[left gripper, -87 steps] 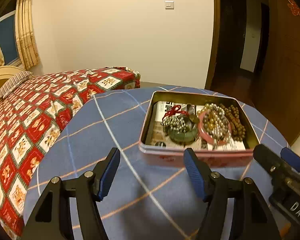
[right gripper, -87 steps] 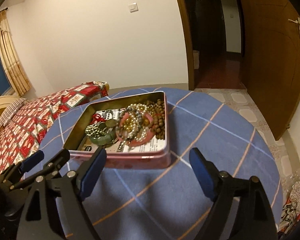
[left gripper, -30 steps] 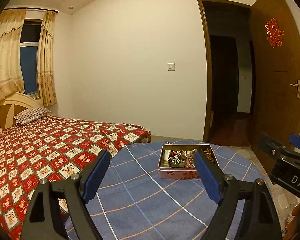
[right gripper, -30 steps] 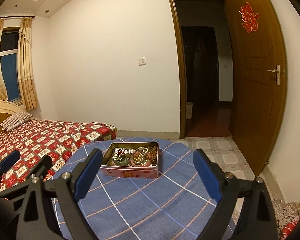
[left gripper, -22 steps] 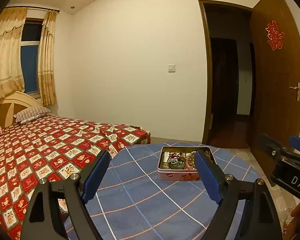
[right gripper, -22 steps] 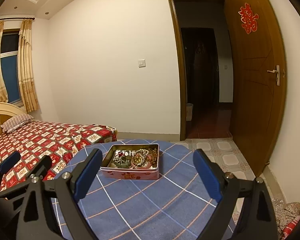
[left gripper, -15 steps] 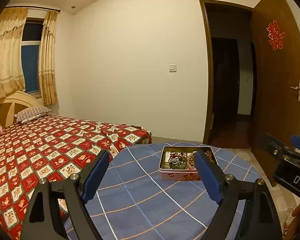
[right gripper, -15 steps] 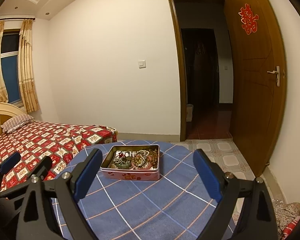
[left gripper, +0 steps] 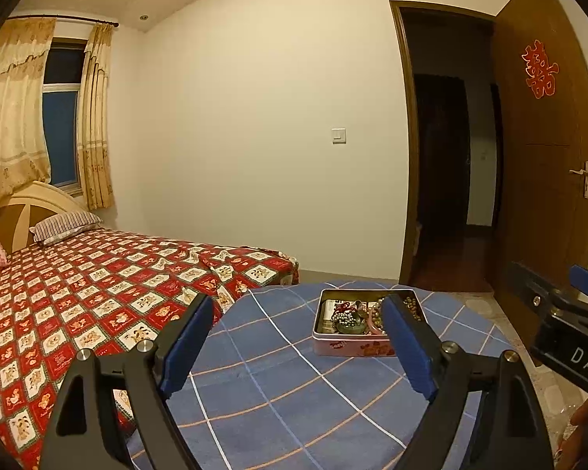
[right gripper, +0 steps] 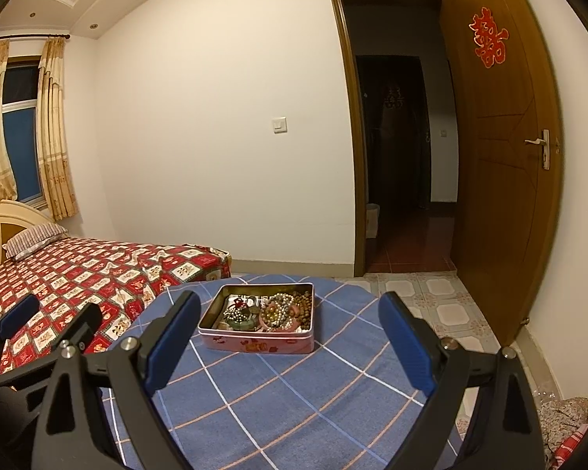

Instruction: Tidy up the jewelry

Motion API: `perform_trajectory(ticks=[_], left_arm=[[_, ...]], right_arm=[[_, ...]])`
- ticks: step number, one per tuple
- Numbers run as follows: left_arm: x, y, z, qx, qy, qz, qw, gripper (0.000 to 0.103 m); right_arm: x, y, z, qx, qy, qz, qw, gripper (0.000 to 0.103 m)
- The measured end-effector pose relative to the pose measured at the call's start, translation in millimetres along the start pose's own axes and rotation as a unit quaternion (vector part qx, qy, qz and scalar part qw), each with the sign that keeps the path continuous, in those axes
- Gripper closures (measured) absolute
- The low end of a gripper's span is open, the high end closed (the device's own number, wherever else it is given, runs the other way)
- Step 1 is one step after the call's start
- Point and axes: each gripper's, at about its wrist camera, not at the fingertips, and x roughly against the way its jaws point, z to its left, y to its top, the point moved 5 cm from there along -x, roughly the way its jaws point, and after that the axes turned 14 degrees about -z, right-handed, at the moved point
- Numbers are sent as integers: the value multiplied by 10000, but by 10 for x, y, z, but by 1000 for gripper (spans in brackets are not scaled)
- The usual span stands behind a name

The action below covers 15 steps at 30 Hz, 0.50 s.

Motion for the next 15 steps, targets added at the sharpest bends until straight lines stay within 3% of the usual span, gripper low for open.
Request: perform_trajectory(ticks=[15], left_arm=[[13,13,-3,-26,20,-11,10000,16]], right_arm=[[-4,-7,1,0,33,31,10000,8]])
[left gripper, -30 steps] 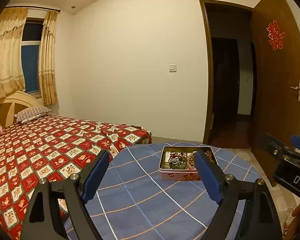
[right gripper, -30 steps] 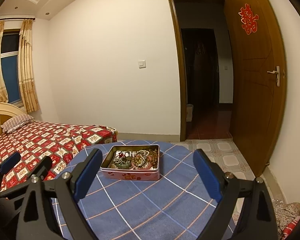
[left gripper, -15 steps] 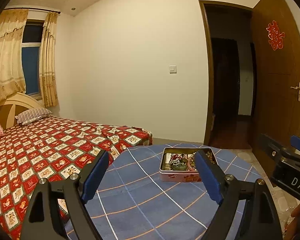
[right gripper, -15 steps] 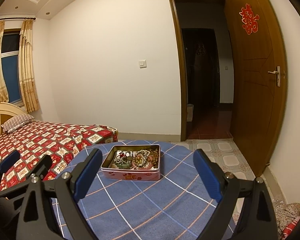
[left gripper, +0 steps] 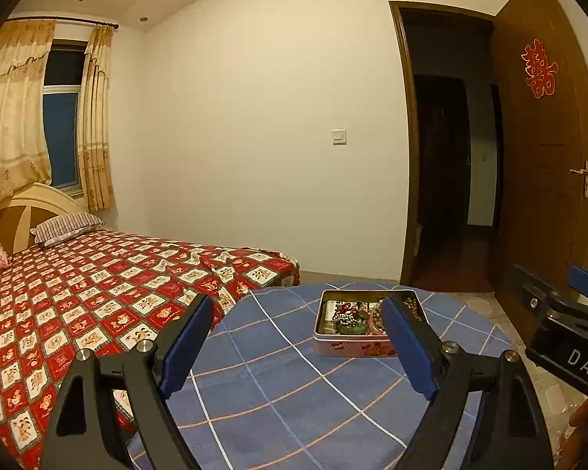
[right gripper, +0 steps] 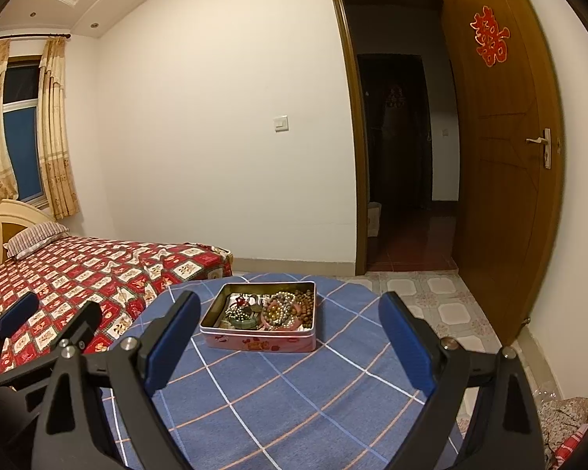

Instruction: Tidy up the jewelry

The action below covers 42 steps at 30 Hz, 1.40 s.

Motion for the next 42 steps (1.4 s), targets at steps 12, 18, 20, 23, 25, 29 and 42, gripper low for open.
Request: perform_trajectory(ticks=[12,18,20,23,25,29,42], left_arm=[[15,-7,16,-19,59,2,10000,15],[-11,-9,29,-40,152,-2,9999,15],[-26,-20,29,-137,229,-13,9996,15],[-60,-42,38,-267,375,19,9989,15],[-71,-49,64,-233,427,30,9988,15],[-74,-54,97,-89,386,33,9992,15],[-108,-110,117,15,348,98,9993,15]], right_arm=[[6,-9,3,31,-2,2,10000,8],[8,-8,6,36,-4,-4,10000,8],[5,-8,15,36,-6,1,10000,8],[10,-6,22,34,1,6,10000,8],[9,-7,27,39,5,10,10000,8],[21,-6,51,66,13,2,10000,8],[-18,-66,66,88,-8,162,9998,8]])
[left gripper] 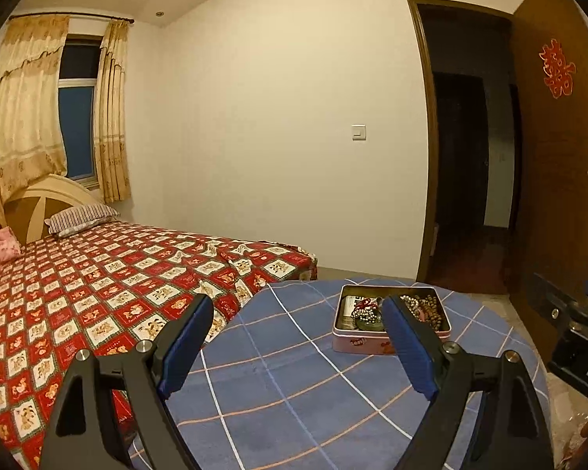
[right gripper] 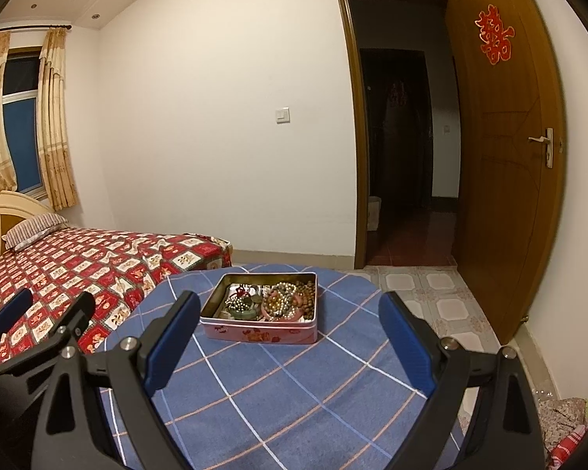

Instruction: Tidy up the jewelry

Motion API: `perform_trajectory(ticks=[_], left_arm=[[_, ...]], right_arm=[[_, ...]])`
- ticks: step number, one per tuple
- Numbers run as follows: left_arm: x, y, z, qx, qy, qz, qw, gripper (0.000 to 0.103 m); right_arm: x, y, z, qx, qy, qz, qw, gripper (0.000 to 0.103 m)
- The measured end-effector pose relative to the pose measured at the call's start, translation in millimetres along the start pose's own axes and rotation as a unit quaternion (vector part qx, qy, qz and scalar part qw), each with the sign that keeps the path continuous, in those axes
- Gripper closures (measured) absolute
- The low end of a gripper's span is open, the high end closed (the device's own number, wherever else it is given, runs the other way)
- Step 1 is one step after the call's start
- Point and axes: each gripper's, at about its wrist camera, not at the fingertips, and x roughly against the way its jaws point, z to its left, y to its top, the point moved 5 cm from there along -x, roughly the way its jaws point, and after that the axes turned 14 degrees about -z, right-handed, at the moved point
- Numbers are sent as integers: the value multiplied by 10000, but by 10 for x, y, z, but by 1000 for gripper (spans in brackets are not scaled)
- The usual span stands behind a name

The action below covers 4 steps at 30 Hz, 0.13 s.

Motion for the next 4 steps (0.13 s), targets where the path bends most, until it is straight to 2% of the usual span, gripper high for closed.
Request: perform_trajectory(ticks=[4], left_arm=[[-44,-37,-5,39,-61,114,9999,15]], right_arm=[[-30,-20,-19,6,-42,53,10000,8]])
